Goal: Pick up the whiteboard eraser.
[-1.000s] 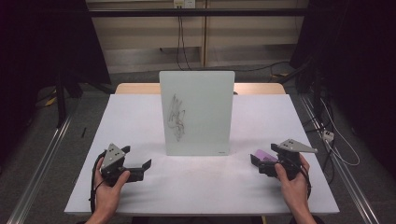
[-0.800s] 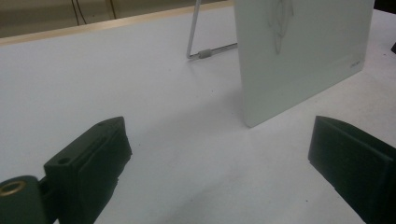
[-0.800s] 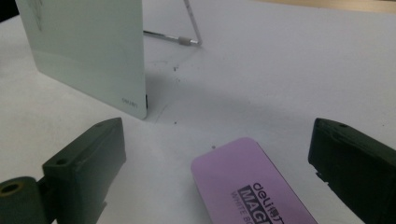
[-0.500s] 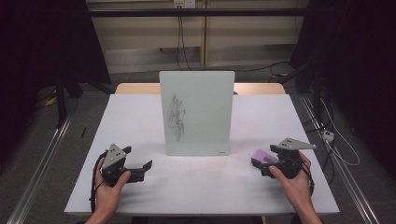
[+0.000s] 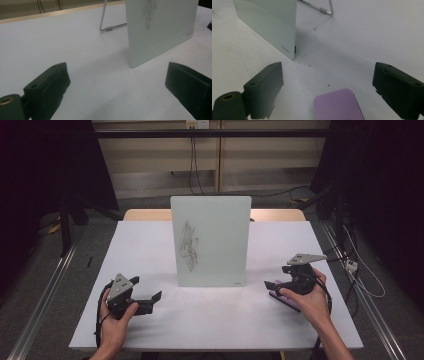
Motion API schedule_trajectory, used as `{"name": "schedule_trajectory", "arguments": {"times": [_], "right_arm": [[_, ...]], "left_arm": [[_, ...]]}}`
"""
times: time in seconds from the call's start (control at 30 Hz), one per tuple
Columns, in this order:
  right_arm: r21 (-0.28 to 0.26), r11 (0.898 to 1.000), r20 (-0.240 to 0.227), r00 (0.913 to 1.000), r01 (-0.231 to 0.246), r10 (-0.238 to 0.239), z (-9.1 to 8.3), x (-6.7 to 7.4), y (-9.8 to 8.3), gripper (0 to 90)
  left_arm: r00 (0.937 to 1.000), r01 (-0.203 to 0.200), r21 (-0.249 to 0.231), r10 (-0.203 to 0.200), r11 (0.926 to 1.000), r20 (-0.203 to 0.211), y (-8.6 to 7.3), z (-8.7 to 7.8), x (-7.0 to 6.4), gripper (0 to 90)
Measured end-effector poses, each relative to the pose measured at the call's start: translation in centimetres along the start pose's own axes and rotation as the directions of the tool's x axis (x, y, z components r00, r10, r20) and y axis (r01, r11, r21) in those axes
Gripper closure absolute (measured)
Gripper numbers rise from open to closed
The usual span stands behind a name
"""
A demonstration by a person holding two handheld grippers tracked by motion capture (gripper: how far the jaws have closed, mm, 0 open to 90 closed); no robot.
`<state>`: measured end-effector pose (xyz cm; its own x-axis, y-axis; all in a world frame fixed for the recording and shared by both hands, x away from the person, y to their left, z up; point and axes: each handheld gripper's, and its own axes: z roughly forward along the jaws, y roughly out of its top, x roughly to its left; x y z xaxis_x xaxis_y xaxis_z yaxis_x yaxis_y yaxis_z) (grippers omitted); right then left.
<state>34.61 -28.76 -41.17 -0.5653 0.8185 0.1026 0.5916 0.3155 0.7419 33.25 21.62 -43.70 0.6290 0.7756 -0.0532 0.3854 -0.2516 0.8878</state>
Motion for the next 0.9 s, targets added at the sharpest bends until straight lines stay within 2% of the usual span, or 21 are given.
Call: {"name": "schedule_trajectory", "arguments": {"times": [0.1, 0.13, 0.23, 0.3, 0.37, 0.47, 0.53, 0.57, 0.67, 0.7, 0.73, 0.8, 0.87, 0.9], "right_arm": [[0.010, 1.000, 0.001, 0.9999, 0.012, -0.012, 0.3, -0.4, 0.1, 12.3], [0.034, 0.999, -0.003, 0.9998, 0.018, -0.018, 0.5, -0.4, 0.0, 10.8], [0.043, 0.999, -0.042, 0.9986, 0.033, -0.032, 0.2, -0.5, -0.6, 15.4], [0.054, 0.998, -0.030, 0.9987, 0.043, -0.042, -0.1, -0.7, -0.8, 15.2], [0.077, 0.996, -0.030, 0.9983, 0.053, -0.050, -0.4, -1.0, -1.0, 17.0], [0.124, 0.989, -0.025, 0.9964, 0.083, -0.081, -0.6, -1.4, -1.4, 20.5], [0.146, 0.985, -0.025, 0.9962, 0.086, -0.083, -0.9, -1.7, -1.6, 23.3], [0.168, 0.980, -0.021, 0.9946, 0.104, -0.102, -1.3, -1.9, -1.8, 23.0], [0.190, 0.976, -0.029, 0.9940, 0.109, -0.105, -1.4, -2.1, -2.0, 24.8], [0.221, 0.969, -0.032, 0.9937, 0.112, -0.108, -1.5, -2.1, -2.2, 27.1], [0.221, 0.969, -0.032, 0.9937, 0.112, -0.108, -1.5, -2.1, -2.2, 27.1], [0.239, 0.961, -0.047, 0.9899, 0.141, -0.134, -1.5, -2.2, -2.2, 32.2], [0.255, 0.954, -0.050, 0.9878, 0.155, -0.147, -1.4, -2.1, -2.1, 31.8], [0.275, 0.945, -0.064, 0.9845, 0.174, -0.163, -1.3, -2.1, -2.1, 33.2]], "left_arm": [[1.0000, 0.000, 0.004, 0.000, 1.0000, 0.004, 0.0, 0.0, 0.1, 4.9], [1.0000, -0.002, 0.004, 0.002, 1.0000, 0.006, 0.0, 0.0, 0.1, 4.9], [0.9999, 0.004, 0.000, -0.004, 1.0000, 0.012, 0.0, -0.1, 0.0, 4.9], [0.9998, -0.006, 0.007, 0.006, 1.0000, 0.017, -0.1, -0.1, 0.0, 4.9], [0.9997, 0.005, 0.007, -0.005, 1.0000, 0.022, -0.1, 0.1, -0.1, 4.9], [0.9997, -0.011, 0.016, 0.011, 0.9998, 0.023, -0.1, 0.2, -0.1, 4.9], [0.9997, -0.006, 0.011, 0.006, 0.9999, 0.023, -0.1, 0.1, -0.2, 4.9], [0.9997, -0.006, 0.011, 0.005, 0.9999, 0.023, -0.1, 0.1, -0.2, 4.9], [0.9997, -0.012, 0.014, 0.012, 0.9998, 0.022, -0.1, 0.1, -0.1, 4.9], [0.9996, -0.015, 0.018, 0.015, 0.9997, 0.022, -0.1, 0.1, 0.0, 4.9], [0.9997, -0.013, 0.018, 0.013, 0.9997, 0.023, -0.1, 0.1, -0.1, 4.9], [0.9995, -0.015, 0.020, 0.015, 0.9997, 0.027, -0.1, 0.1, -0.1, 4.9], [0.9994, -0.013, 0.018, 0.012, 0.9998, 0.032, -0.1, 0.2, -0.2, 4.9], [0.9994, -0.018, 0.020, 0.017, 0.9996, 0.032, -0.1, 0.2, -0.2, 4.9]]}}
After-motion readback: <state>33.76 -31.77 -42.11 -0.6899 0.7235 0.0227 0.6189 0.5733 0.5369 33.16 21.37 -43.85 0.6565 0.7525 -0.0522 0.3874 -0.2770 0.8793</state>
